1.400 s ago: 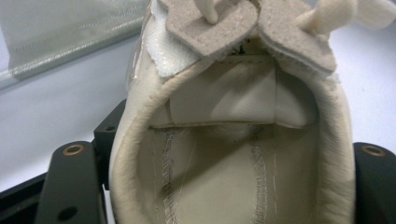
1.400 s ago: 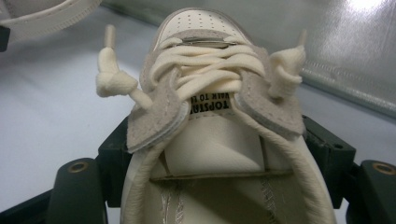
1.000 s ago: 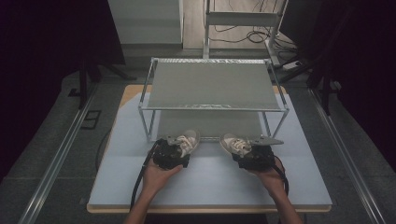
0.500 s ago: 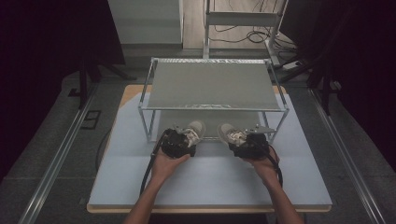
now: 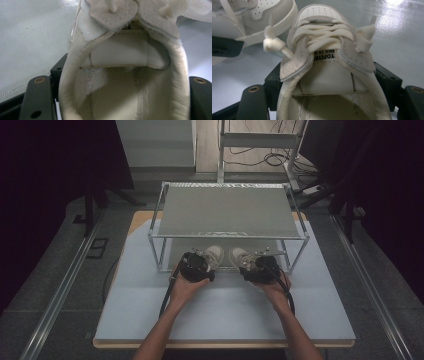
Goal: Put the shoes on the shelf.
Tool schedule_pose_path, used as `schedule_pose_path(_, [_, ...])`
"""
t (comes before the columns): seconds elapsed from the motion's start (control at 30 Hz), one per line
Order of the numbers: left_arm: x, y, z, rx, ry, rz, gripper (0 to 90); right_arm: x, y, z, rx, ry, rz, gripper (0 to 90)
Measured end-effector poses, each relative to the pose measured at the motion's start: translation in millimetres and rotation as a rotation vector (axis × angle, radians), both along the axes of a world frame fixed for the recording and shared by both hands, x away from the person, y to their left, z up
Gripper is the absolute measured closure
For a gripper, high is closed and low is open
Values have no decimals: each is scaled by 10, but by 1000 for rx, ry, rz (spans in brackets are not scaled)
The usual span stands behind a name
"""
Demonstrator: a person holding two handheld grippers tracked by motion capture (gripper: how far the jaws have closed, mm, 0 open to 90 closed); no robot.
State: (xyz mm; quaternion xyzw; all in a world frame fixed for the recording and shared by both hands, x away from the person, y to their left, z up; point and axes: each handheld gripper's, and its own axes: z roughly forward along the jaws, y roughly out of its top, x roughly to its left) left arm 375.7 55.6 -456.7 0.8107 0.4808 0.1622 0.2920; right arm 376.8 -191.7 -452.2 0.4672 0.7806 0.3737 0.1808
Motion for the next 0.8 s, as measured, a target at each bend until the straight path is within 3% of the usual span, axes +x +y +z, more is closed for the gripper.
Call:
schedule_pose_path(0.53, [197,-109,-74,30,19,-2,288,191,131,-113,-19,-1,-56,270])
schedule_pose_path(0.63, [204,-141,-104,4,37,37,287,217,142,-139,-17,4,-65,270])
schedule_pose_path(0.8, [247,-154,-134,16,25,23,287,266,178,-175,-22,5,-83,269])
